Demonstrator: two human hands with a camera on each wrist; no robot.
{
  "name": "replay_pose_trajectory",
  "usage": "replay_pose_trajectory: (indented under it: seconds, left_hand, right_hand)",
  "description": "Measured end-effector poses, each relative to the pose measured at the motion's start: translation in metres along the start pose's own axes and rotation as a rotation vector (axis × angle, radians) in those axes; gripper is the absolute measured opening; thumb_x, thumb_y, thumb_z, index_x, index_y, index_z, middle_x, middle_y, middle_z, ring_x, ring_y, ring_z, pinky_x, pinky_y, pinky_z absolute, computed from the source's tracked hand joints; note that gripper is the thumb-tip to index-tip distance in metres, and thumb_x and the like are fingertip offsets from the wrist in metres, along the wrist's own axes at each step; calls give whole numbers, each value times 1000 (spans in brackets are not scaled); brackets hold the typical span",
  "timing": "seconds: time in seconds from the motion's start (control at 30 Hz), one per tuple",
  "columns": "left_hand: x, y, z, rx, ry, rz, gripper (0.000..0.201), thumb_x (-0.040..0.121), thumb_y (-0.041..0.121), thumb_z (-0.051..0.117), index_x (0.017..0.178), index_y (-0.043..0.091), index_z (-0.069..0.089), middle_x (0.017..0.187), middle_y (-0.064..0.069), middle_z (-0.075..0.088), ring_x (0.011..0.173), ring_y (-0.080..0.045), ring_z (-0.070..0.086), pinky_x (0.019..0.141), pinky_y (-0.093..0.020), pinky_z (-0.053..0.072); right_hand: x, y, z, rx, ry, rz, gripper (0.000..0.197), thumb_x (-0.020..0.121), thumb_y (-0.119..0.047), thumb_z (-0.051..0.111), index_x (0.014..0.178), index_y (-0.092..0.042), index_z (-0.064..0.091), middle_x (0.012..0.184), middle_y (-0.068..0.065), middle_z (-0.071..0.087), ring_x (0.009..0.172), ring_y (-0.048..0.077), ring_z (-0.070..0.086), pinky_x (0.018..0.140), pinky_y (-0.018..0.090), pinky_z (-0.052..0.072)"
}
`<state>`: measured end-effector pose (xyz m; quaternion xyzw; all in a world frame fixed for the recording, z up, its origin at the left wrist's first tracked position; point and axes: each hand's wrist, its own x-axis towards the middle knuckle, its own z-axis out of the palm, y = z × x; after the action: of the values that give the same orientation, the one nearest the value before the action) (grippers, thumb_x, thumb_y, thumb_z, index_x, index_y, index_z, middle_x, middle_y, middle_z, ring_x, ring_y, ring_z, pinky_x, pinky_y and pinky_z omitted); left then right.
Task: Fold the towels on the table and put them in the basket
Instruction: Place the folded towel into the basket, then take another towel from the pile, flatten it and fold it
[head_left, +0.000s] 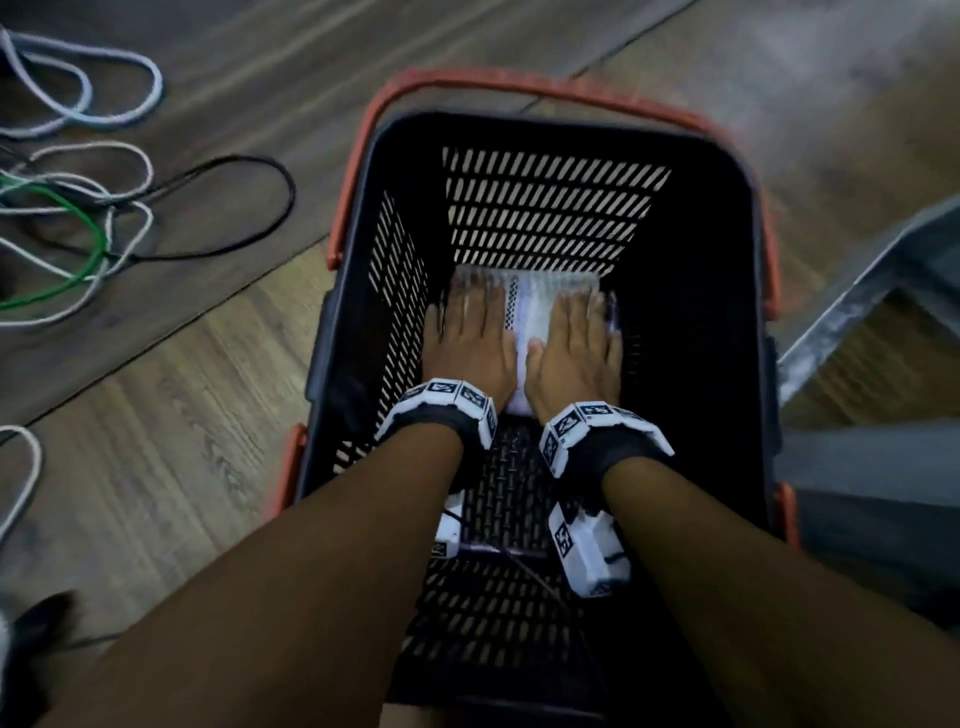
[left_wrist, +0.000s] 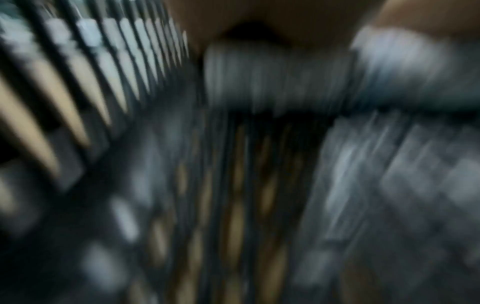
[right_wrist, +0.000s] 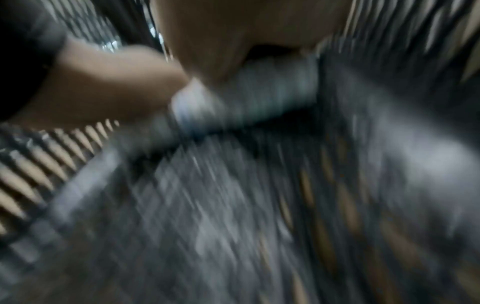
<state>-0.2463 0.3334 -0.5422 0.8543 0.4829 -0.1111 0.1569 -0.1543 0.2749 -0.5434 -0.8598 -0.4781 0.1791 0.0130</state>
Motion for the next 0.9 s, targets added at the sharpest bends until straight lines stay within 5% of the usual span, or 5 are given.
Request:
replay_pose_trajectory:
  seconds: [0.17,0.3,0.43,0.6,0.9]
  left_hand:
    - [-29,3,-86,99,-314,31,30,92,30,43,109,9,56,124,-14,56,104,-30,57,83,-38,44]
    - [-76,-9,-185,85,-196,73,36,91,39,42,90,6,58,107,-16,63,88,-32,61,69,-31,43]
    - [-143,0,-298,37,48,133,37,90,34,45,108,4,58,115,-19,63,103,-34,60,83,-34,46]
    - [-247,40,-423,52,320,236,37,89,39,44,106,10,60,115,-16,63,103,-32,59,72,-29,37]
    - [-391,154,-528,304,583,535,45,90,48,42,97,9,63,99,-11,66,89,-29,61,73,-30,48]
  right_hand:
    - [-15,-10,-81,14,-355,18,40,95,-24,40,129,-3,47,147,20,34,141,33,22,108,38,29]
    - [-66,-26,-183,19,-418,-80,31,96,-29,44,91,-2,58,98,21,57,92,28,58,74,29,40]
    - [-140,-42,-314,8,-243,-213,34,97,-23,41,108,2,60,118,21,59,111,29,55,82,28,39]
    - [-253,-47,-457,-7,14,-260,36,97,-24,42,117,0,60,122,19,60,113,28,55,84,29,40]
    - [-446,34,-584,-66,201,-101,34,95,-34,48,110,-7,62,103,12,70,91,26,68,86,33,48]
